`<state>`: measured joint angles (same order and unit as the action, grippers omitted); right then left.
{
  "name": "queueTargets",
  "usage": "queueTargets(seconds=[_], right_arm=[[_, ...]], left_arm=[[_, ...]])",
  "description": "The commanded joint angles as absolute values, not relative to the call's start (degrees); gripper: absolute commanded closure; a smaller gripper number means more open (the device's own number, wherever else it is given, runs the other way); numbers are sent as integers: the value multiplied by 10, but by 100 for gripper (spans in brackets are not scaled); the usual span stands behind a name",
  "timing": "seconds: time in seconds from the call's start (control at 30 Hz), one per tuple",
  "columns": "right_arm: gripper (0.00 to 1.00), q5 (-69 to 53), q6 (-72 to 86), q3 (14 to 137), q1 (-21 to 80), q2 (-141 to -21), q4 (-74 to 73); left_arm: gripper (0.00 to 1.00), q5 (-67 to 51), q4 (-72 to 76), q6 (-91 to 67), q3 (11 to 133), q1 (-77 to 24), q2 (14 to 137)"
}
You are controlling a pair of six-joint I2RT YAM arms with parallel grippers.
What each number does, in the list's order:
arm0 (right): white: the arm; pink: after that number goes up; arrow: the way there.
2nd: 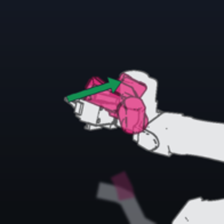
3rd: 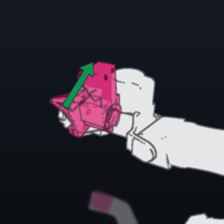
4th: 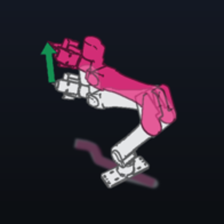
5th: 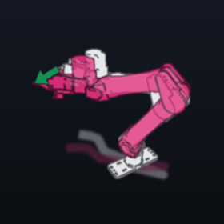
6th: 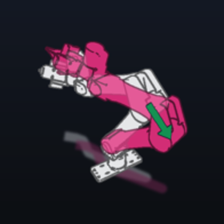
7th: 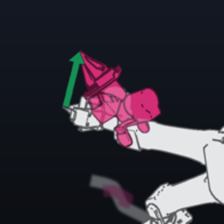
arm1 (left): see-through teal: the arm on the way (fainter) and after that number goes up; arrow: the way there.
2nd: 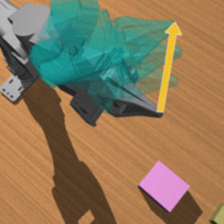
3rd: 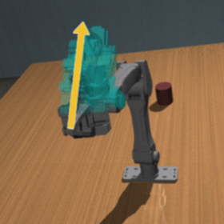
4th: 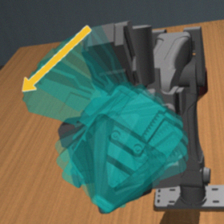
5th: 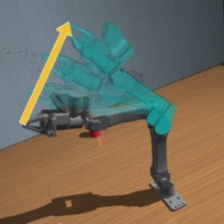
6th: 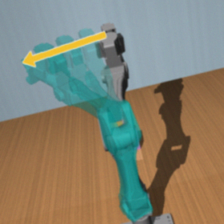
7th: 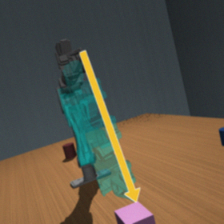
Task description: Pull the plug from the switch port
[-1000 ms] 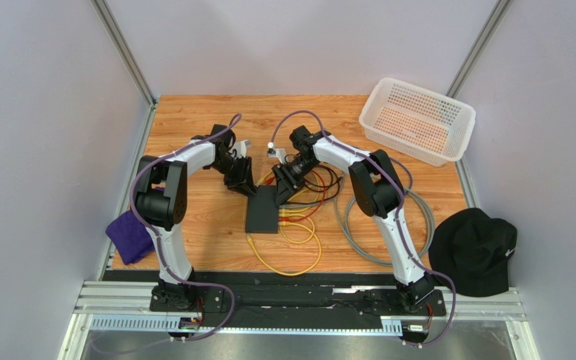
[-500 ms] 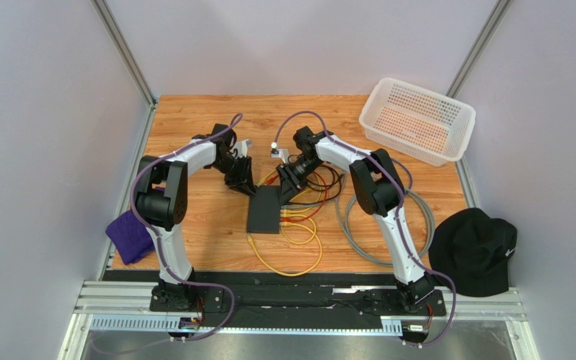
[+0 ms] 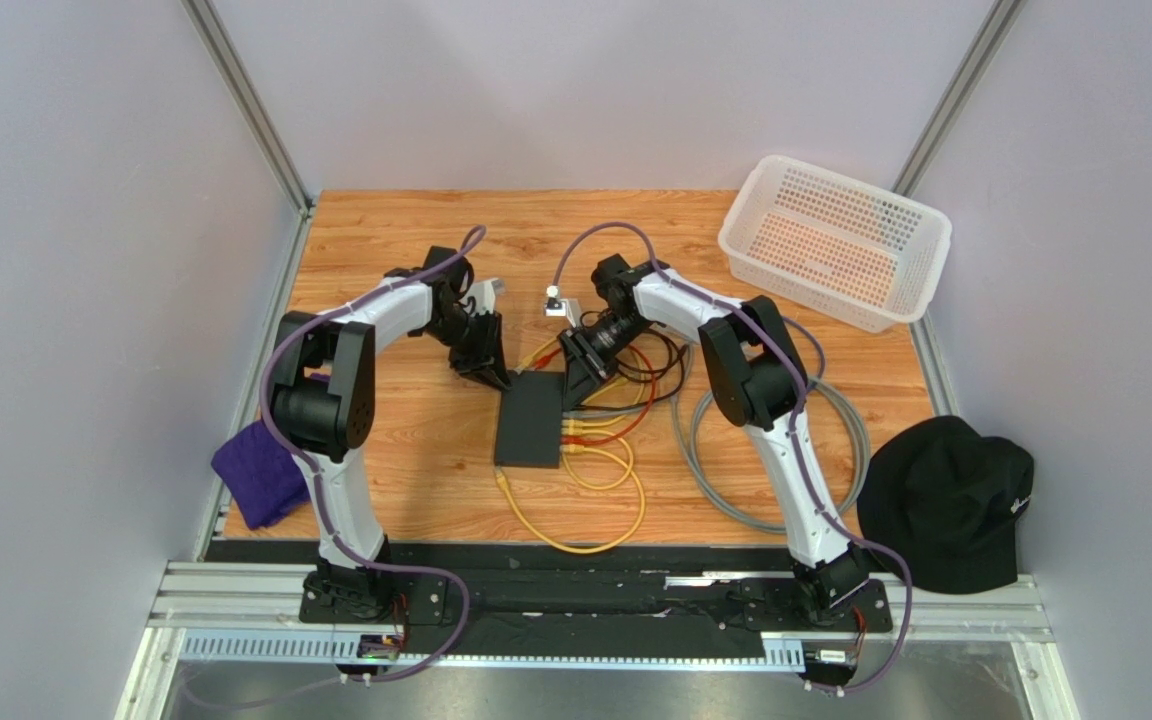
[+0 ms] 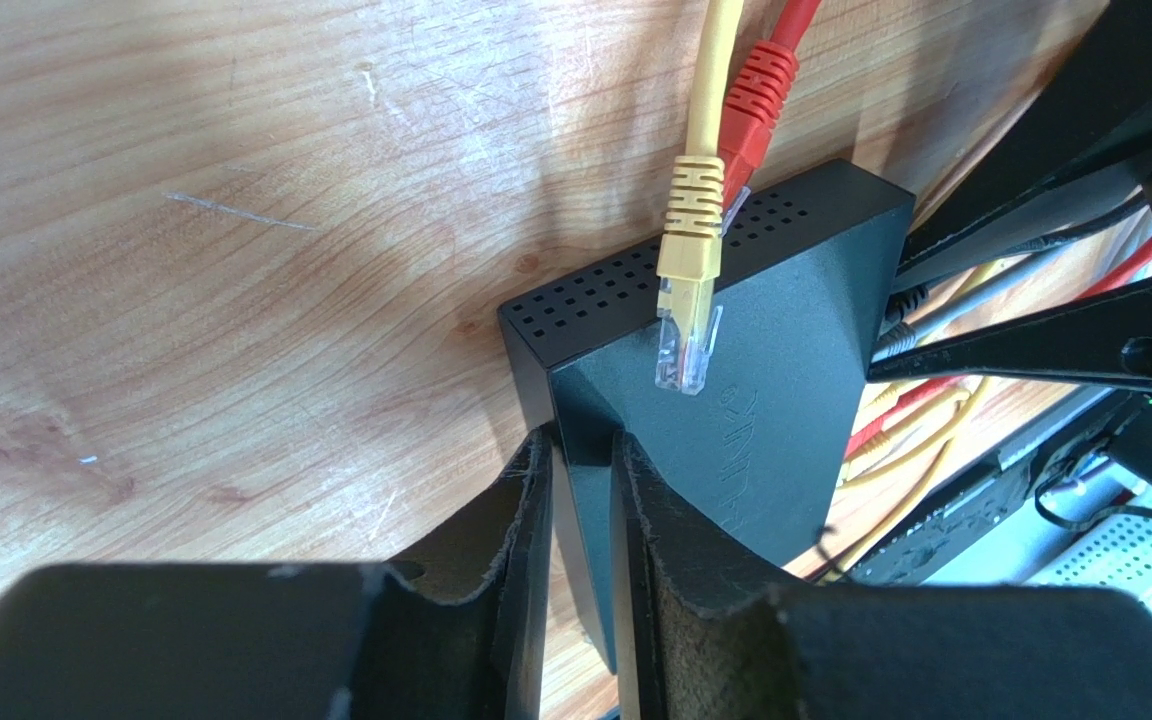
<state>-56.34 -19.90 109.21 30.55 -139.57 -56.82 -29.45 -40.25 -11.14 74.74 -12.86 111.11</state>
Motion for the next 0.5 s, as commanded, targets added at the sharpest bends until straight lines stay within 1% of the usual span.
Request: queueTargets(seconds=[0.0, 0.23, 0.27, 0.37, 0.47], right_arm=[[66, -565, -250, 1112, 302, -1419, -594], [75, -522, -249, 1114, 302, -1424, -586], [78, -514, -249, 1114, 302, -1424, -584], [81, -500, -249, 1116, 303, -1425, -582], [85, -487, -253, 1119, 303, -1424, -582]], left_arm=[[78, -272, -390, -94, 749, -148, 1123], [78, -271, -392, -93, 751, -149, 1125], [78, -269, -392, -92, 752, -149, 1125], [78, -266, -392, -91, 753, -149, 1127], [81, -248, -393, -89, 755, -151, 1112]])
